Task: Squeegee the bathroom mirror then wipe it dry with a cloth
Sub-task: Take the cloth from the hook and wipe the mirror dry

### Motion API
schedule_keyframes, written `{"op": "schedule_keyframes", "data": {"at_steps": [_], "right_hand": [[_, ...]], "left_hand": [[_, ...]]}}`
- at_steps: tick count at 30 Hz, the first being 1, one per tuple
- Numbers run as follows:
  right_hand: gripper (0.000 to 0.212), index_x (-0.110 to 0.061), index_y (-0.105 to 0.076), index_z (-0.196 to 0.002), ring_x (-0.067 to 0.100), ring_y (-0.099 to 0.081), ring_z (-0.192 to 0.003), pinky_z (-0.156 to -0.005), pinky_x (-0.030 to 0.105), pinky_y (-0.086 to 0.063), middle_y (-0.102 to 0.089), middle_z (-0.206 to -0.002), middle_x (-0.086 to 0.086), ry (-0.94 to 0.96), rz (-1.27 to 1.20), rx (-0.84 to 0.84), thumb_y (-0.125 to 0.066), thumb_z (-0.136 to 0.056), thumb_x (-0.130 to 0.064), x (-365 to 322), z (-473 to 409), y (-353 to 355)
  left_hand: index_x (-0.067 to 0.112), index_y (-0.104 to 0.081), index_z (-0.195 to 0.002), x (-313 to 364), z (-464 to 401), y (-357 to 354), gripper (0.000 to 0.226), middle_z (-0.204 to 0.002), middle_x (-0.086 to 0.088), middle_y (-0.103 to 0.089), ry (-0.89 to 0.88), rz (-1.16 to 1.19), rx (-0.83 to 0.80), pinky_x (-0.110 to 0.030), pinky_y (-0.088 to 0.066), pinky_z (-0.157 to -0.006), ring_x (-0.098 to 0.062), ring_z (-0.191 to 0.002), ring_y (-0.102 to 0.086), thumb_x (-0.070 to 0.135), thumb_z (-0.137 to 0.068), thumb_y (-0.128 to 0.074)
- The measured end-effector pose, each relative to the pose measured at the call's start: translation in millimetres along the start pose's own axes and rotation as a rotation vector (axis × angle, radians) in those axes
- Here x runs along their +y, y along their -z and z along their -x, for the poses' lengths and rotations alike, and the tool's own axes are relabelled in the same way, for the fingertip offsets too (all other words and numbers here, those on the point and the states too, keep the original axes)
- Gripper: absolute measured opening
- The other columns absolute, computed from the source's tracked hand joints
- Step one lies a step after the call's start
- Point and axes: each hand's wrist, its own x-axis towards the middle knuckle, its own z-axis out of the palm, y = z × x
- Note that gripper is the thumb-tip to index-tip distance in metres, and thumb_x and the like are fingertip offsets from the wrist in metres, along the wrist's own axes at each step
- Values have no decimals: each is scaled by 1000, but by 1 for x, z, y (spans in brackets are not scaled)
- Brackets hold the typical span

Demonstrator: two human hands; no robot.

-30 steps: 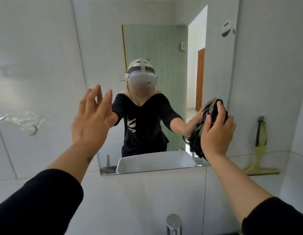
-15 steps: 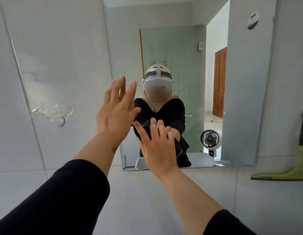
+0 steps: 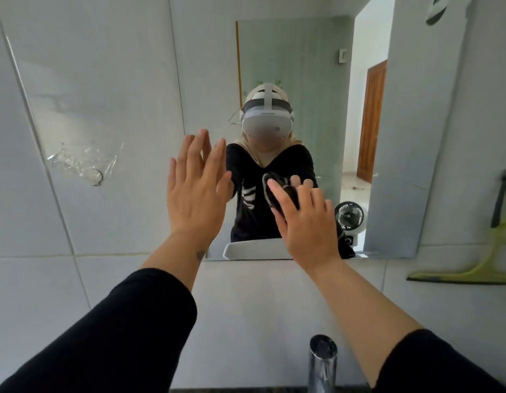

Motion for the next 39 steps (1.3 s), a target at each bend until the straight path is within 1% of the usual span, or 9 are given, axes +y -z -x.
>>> {"op": "schedule_keyframes", "data": {"at_steps": [3, 7, 12, 16, 21, 29, 33, 36, 39], "right_hand": [[48, -29, -30, -142, 33, -54, -91, -67, 41, -45, -57, -118, 16, -114, -27, -4, -43, -97, -38, 32, 10, 5], [47, -24, -36, -140, 34, -50, -84, -66, 42, -44, -56, -103, 18, -290, 3, 52, -40, -96, -38, 71, 33, 8], [48, -19, -36, -141, 37, -49, -85, -67, 45, -44, -54, -99, 23, -498, 2, 110, -44, -95, -31, 118, 58, 8], [48, -15, -39, -141, 41, -49, -87, -68, 47, -45, -51, -102, 27, -616, -29, 141, -40, -96, -31, 138, 69, 7], [48, -22, -33, -142, 40, -49, -91, -67, 48, -45, -52, -107, 24, -736, -25, 165, -46, -96, -28, 118, 69, 1], [60, -26, -29, -143, 31, -52, -82, -65, 40, -44, -57, -100, 17, -340, 8, -68, -56, -90, -34, 10, 68, -7], [70, -26, -30, -145, 28, -49, -78, -62, 39, -41, -53, -95, 11, -209, -8, -147, -66, -85, -28, -42, 68, -12], [78, -26, -31, -146, 25, -47, -77, -62, 37, -41, -52, -93, 8, -73, 0, -205, -71, -78, -27, -77, 64, -17], [86, -25, -29, -146, 25, -49, -79, -64, 37, -43, -53, -95, 9, 36, -64, -275, -72, -73, -20, -113, 59, -20]], "left_hand": [[30, -21, -149, 1, 30, -13, 53, -159, 0, -4, 37, 59, -23, -48, -14, -118, -21, -147, -1, 36, -99, -38], [30, -23, -148, -2, 63, -26, 61, -155, 4, -1, 62, 101, -29, -51, -34, -109, -27, -145, -10, 25, -95, -53], [30, -17, -149, -3, 74, -35, 69, -157, -2, -3, 100, 89, -107, -51, -51, -88, -26, -146, -6, 19, -93, -57], [33, -19, -148, 0, 73, -36, 68, -158, -2, -2, 158, 100, -130, -49, -52, -81, -25, -145, -3, 17, -93, -56], [33, -24, -147, 2, 73, -36, 61, -158, 1, -6, 201, 128, -118, -45, -50, -82, -19, -145, -5, 22, -95, -54], [30, -22, -148, -3, 75, -38, 63, -157, 1, -7, 131, 112, -93, -43, -51, -83, -23, -145, -7, 20, -95, -55], [19, -30, -147, -17, 78, -37, 62, -153, -4, -13, -29, 70, -39, -47, -47, -98, -31, -142, -22, 14, -93, -59], [24, -26, -148, -37, 90, -32, 60, -156, -5, -17, 37, 40, -85, -51, -31, -111, -28, -143, -20, 20, -96, -54], [22, -34, -144, -61, 108, -22, 54, -152, -7, -28, 146, 44, -99, -48, -32, -108, -29, -139, -26, 19, -94, -55]]}}
